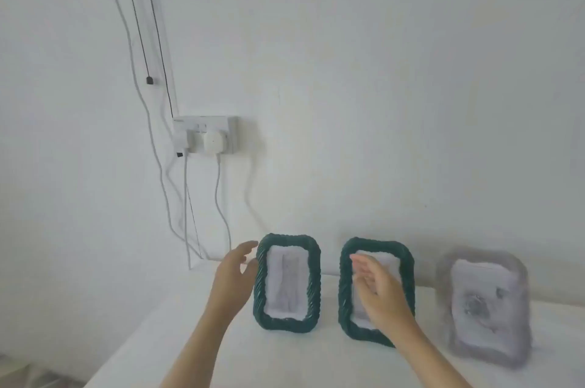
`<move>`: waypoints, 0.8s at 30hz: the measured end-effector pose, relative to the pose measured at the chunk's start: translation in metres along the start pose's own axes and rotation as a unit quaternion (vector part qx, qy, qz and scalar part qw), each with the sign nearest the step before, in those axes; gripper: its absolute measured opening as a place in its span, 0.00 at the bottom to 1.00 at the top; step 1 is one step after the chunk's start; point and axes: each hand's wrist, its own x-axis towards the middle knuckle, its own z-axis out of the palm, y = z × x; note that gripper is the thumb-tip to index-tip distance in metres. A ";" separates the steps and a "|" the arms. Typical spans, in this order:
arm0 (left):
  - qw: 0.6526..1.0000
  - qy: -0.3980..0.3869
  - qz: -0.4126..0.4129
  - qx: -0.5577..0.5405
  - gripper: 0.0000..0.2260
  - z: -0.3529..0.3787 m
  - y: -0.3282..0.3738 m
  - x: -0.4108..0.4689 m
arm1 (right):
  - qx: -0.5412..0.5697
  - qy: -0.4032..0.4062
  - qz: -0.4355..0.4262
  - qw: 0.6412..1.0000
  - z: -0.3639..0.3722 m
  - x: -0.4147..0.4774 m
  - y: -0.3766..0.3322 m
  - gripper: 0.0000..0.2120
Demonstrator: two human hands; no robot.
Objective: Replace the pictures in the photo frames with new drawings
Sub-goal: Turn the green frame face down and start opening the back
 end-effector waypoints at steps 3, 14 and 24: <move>0.995 -0.051 -0.077 -0.040 0.15 0.005 -0.023 -0.014 | 0.023 -0.053 0.059 0.997 0.030 -0.010 0.014 0.15; 0.962 -0.117 -0.207 -0.133 0.23 0.011 -0.057 -0.019 | 0.103 -0.115 0.166 0.974 0.072 -0.004 0.020 0.27; 0.980 -0.069 -0.116 -0.149 0.24 0.003 -0.037 -0.030 | 0.162 -0.006 0.093 0.982 0.059 -0.019 -0.004 0.26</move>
